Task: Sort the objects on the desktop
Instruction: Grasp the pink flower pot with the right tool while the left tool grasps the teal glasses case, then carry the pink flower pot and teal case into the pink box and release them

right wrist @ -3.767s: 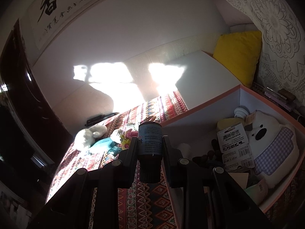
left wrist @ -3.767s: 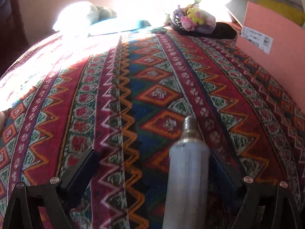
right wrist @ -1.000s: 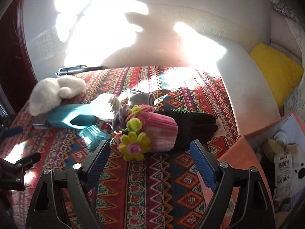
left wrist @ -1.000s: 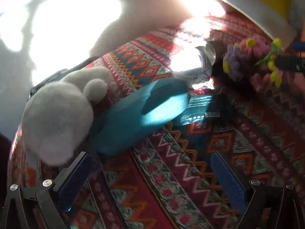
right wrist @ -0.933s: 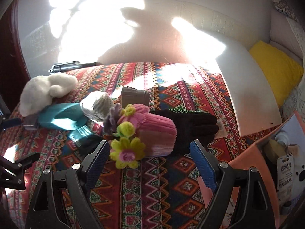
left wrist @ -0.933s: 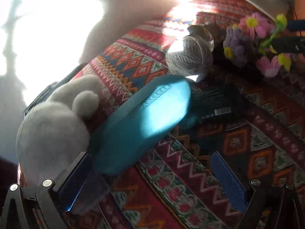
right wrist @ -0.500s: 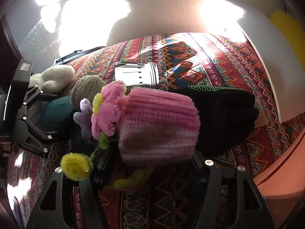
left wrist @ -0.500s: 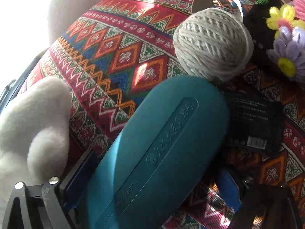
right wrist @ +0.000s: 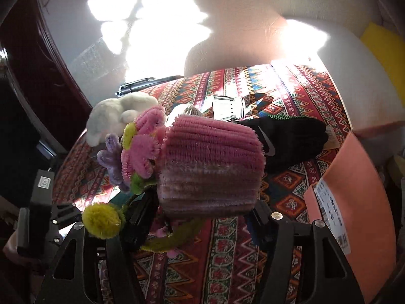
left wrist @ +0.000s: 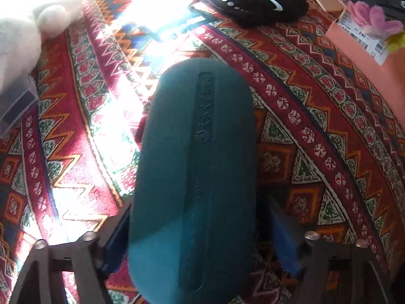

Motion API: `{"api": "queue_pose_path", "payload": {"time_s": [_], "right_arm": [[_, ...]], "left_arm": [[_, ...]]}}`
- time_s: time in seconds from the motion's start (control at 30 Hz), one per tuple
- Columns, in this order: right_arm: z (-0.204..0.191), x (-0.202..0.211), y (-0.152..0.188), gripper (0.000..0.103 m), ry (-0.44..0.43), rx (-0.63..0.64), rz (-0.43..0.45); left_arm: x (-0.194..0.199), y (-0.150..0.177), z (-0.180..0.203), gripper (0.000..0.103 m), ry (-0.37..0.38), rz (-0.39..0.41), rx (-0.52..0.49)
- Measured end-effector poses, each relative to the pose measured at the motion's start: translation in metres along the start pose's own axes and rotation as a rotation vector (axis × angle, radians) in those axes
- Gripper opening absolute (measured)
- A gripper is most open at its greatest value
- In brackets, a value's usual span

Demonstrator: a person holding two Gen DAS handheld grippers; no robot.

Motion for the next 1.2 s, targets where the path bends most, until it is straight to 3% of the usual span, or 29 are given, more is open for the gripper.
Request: {"api": "queue_pose_path", "payload": {"time_s": [0.1, 0.23, 0.3, 0.43, 0.7, 1.0, 1.2], "right_arm": [[0.001, 0.014, 0.012, 0.067, -0.059, -0.074, -0.012], [0.005, 0.026, 0.020, 0.067, -0.098, -0.119, -0.022], [0.007, 0.032, 0.021, 0.067, -0.075, -0.102, -0.010], [0.013, 0.044, 0.022, 0.067, -0.050, -0.064, 0.007], [0.016, 0.075, 0.027, 0.066, -0.053, -0.011, 0.051], [0.007, 0.117, 0.039, 0.066, -0.093, 0.004, 0.119], [-0.006, 0.172, 0.045, 0.066, -0.081, 0.065, 0.262]], "left_arm": [[-0.018, -0.014, 0.002, 0.103, -0.026, 0.075, -0.018], [-0.024, -0.022, -0.004, 0.097, -0.014, 0.131, 0.054], [-0.014, -0.017, -0.006, 0.067, -0.011, 0.134, 0.108], [0.003, 0.011, 0.001, 0.067, 0.003, 0.178, 0.171], [0.085, 0.056, 0.038, 0.067, 0.043, 0.379, 0.220], [0.158, 0.062, 0.084, 0.067, 0.082, 0.520, 0.222], [0.185, 0.039, 0.112, 0.067, 0.121, 0.573, 0.221]]}}
Point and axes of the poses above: each gripper's, at about its wrist camera, not at the fingertips, and x roughly against the way its jaws point, z to its right, y to its underside, the point moved 4 cm from there along -x, roughly the way its jaws point, and after that the axes turned 2 degrees about -z, right-handed, at the moved point
